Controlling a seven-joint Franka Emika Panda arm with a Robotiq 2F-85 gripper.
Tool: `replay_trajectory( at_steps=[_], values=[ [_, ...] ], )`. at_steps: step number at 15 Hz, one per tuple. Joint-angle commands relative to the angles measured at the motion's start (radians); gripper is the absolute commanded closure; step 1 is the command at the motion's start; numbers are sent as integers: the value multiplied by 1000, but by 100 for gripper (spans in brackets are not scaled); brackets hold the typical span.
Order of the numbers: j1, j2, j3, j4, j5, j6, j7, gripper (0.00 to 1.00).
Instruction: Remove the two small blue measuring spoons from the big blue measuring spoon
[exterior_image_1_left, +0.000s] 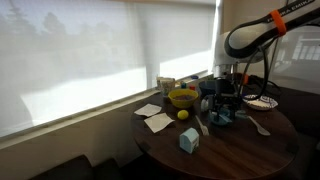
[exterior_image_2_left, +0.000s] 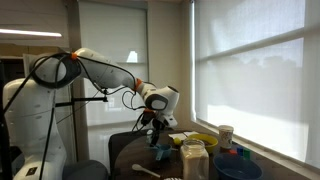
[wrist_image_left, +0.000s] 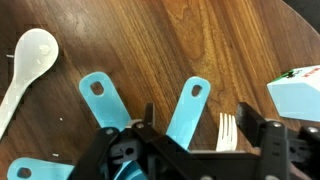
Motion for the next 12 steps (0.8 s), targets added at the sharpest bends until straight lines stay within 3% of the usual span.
replay_trajectory(
  at_steps=[1,2,5,7,12],
  values=[
    [3,9,-1,5,-18,16,12,24],
    [3,8,-1,5,-17,17,12,26],
    [3,8,-2,5,-16,17,13,46],
    [3,7,-2,4,-15,17,12,66],
    [2,7,-3,5,-15,16,12,88]
  ],
)
